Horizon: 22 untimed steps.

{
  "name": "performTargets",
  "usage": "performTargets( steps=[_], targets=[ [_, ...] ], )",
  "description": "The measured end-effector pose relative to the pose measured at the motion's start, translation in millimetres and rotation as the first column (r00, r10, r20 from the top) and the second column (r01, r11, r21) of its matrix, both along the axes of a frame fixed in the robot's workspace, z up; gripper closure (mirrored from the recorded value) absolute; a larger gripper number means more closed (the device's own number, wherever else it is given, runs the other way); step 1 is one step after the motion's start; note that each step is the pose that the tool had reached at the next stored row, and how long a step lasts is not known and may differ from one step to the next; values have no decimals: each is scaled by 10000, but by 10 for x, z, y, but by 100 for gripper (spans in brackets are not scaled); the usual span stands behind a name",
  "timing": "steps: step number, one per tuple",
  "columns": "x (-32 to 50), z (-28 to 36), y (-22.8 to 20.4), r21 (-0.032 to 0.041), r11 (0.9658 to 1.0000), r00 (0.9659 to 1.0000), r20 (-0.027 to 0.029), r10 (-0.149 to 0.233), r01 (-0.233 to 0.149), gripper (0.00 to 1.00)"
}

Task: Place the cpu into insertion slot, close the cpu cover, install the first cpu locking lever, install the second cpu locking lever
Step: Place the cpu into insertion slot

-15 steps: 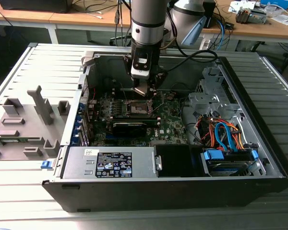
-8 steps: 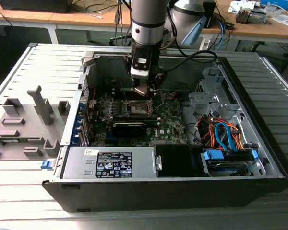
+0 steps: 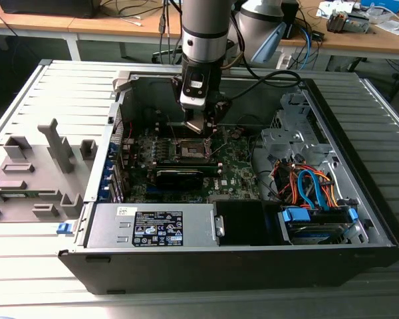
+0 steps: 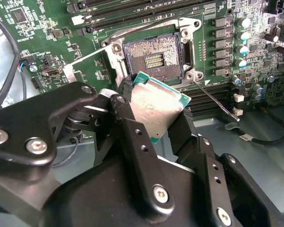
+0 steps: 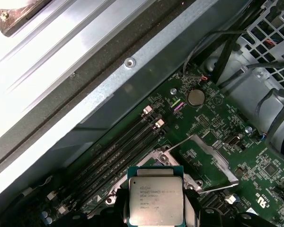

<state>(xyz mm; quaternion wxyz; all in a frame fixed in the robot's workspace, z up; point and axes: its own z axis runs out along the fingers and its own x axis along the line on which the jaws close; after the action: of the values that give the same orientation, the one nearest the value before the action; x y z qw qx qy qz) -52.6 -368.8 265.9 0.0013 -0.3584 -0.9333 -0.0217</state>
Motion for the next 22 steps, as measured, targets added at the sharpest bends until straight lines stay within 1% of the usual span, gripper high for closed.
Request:
performTargets(
  steps=[11, 15, 22],
  targets=[
    [0, -6, 0, -3, 9998, 9998, 0, -202, 202, 45],
    [0, -11, 0, -11, 9994, 9994, 0, -358, 358, 45],
    [0, -15, 0, -13, 9987, 9987, 0, -514, 514, 45]
  ],
)
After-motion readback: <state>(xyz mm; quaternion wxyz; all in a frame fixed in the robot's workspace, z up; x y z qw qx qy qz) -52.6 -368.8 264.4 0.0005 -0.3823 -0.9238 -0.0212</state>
